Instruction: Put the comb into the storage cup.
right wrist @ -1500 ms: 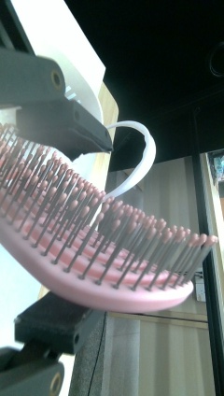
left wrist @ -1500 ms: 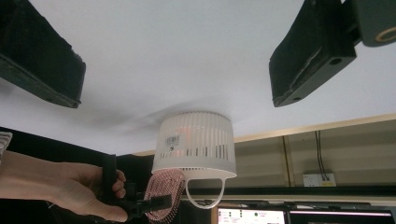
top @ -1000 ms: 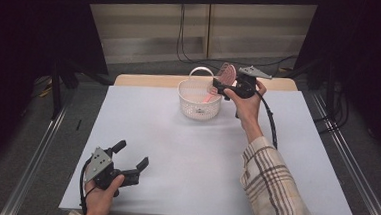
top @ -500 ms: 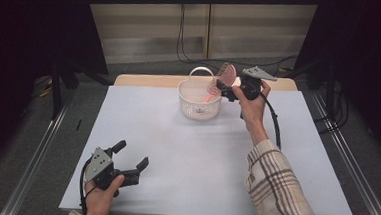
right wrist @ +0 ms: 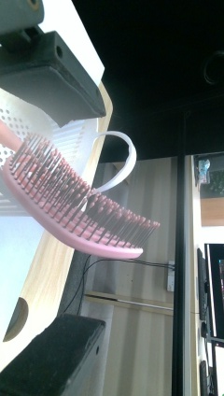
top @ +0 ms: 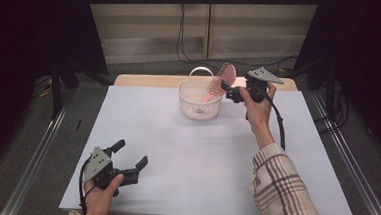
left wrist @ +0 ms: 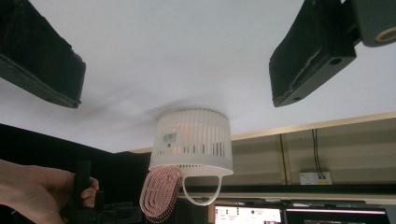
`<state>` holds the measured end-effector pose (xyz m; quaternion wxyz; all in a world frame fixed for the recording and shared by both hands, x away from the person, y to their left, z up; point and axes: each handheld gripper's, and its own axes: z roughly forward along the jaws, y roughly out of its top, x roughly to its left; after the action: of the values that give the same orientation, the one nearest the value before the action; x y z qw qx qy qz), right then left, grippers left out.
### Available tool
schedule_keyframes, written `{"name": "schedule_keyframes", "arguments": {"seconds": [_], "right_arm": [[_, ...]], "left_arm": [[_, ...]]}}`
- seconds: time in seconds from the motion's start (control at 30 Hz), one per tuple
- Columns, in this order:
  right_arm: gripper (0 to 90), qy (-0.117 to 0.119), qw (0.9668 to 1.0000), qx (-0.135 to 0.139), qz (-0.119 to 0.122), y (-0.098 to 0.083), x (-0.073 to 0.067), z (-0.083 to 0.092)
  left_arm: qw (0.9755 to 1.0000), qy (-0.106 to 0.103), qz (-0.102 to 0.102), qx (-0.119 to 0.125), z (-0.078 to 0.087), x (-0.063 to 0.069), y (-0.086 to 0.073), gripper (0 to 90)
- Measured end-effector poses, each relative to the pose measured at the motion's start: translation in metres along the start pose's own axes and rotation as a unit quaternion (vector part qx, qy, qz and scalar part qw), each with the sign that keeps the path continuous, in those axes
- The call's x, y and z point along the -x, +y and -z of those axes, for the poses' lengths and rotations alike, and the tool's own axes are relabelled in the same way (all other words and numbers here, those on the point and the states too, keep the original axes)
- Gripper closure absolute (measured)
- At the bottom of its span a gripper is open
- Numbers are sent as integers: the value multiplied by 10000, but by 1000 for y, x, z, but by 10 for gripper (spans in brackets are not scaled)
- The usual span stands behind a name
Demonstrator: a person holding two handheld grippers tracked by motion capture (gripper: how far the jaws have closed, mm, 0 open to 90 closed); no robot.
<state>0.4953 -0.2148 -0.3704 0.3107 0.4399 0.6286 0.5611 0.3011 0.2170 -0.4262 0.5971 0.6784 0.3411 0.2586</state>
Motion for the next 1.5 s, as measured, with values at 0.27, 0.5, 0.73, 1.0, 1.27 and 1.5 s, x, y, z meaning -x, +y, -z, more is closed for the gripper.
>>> {"name": "schedule_keyframes", "arguments": {"seconds": [0.27,0.5,0.73,1.0,1.27,1.5], "right_arm": [[0,-4,10000,41,-27,-3,1,11],[0,-26,9999,93,44,-4,2,22],[0,-68,9999,103,33,-11,5,32],[0,-74,9998,102,170,-9,5,47],[0,-140,9994,97,299,-15,7,57],[0,-132,9995,137,247,-20,5,65]], "left_arm": [[9999,79,66,1,0,-2,0,38],[10000,65,71,-15,-1,-2,0,38],[9999,156,50,9,1,-2,0,38],[9998,175,92,28,3,-2,0,38],[9998,184,126,-22,3,-3,0,38],[9997,164,164,50,6,-3,0,38]]}}
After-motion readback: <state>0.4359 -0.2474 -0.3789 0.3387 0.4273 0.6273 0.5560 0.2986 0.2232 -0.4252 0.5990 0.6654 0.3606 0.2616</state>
